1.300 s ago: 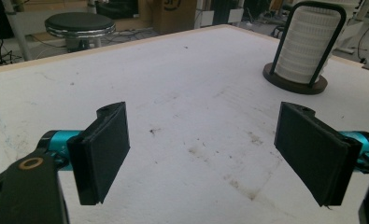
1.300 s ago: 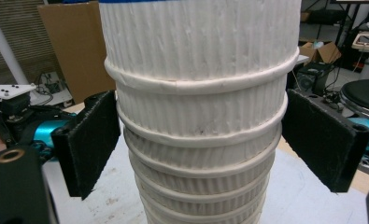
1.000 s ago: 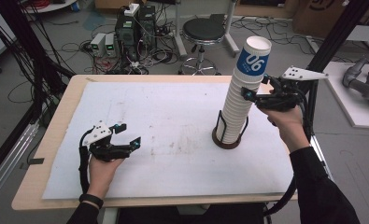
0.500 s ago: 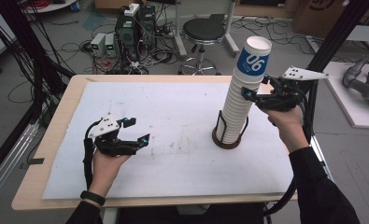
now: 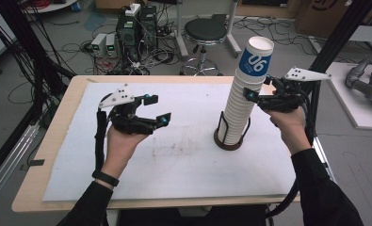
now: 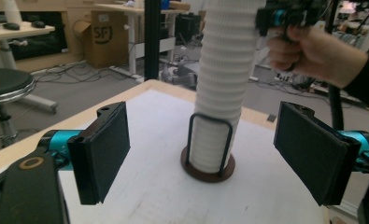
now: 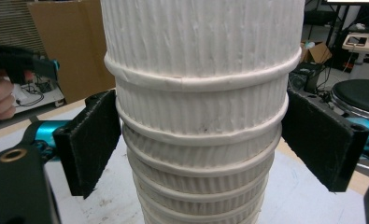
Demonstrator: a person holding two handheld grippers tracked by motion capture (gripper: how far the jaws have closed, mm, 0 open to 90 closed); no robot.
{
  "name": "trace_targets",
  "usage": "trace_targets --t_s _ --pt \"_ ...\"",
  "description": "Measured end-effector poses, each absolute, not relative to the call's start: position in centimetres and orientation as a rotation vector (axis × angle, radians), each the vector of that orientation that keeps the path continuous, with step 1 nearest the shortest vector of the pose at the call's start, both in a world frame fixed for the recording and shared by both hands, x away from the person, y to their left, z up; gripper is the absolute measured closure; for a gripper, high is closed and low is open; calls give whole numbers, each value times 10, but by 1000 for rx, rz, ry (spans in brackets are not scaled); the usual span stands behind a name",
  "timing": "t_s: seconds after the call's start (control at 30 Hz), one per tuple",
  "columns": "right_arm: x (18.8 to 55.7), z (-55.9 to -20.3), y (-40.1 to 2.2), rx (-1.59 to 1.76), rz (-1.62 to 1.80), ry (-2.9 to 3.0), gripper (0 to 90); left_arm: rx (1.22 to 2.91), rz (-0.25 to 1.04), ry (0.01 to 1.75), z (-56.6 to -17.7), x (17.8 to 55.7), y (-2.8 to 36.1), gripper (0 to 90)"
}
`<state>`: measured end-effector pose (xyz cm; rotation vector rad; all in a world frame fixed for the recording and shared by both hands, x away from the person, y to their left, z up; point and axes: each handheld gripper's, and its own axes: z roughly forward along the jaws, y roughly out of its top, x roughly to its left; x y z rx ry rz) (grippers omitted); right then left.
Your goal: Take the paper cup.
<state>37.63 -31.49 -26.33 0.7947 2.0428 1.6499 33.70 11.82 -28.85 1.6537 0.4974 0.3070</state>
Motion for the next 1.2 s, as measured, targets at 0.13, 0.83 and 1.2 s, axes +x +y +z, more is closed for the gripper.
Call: trace_targets --t_s 0.13,0.83,1.2 --pt "376 -263 -315 796 1651 2042 134 1656 291 473 -273 344 106 184" --pt "376 -263 -315 786 1647 2043 134 1674 284 382 -188 389 11 151" --pt "376 -263 -315 788 1646 2043 135 1655 213 359 -168 409 -30 143"
